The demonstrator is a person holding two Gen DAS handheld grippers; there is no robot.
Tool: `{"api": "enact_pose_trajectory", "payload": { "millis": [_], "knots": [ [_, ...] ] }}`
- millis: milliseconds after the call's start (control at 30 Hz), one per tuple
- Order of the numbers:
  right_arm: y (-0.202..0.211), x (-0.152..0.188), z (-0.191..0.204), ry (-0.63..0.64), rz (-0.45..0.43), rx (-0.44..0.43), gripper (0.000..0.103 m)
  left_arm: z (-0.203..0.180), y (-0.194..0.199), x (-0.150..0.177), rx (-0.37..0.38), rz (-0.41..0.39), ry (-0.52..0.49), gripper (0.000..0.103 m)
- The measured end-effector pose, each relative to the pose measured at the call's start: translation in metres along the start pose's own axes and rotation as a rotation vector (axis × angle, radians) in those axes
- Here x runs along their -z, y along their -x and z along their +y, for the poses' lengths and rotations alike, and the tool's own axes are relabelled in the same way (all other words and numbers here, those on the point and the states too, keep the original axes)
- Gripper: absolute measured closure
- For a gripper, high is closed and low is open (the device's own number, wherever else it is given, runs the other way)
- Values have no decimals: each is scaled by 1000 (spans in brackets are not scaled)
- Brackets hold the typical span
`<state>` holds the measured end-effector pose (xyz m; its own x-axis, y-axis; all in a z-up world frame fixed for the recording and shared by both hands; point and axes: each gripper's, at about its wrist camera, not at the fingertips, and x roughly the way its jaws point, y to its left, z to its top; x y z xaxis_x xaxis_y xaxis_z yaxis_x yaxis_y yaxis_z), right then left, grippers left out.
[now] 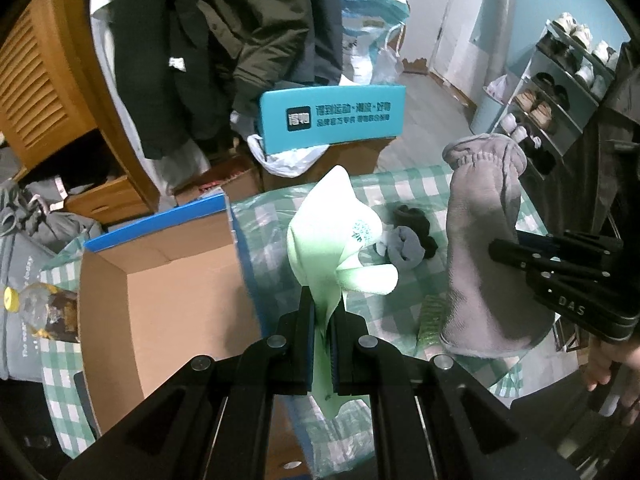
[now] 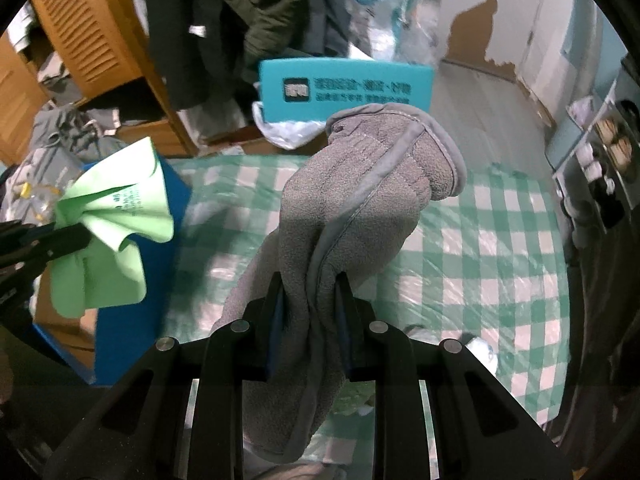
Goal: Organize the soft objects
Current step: 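Lower the green cloth into the box with the left gripper while the right lowers the grey glove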
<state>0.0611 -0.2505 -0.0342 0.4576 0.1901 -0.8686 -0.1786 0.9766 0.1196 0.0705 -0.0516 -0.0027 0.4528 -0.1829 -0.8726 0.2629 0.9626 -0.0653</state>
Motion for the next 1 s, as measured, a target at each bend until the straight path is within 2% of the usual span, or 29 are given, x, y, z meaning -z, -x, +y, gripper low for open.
{"api": "enact_pose_trajectory", "payload": {
  "millis": [400, 1000],
  "knots": [
    [24, -11, 47, 86, -44, -75, 82, 36, 21, 15, -31, -28, 56, 97],
    [20, -25, 125, 200, -44, -160, 82, 93, 35, 42, -105, -38, 152, 97]
  ]
}}
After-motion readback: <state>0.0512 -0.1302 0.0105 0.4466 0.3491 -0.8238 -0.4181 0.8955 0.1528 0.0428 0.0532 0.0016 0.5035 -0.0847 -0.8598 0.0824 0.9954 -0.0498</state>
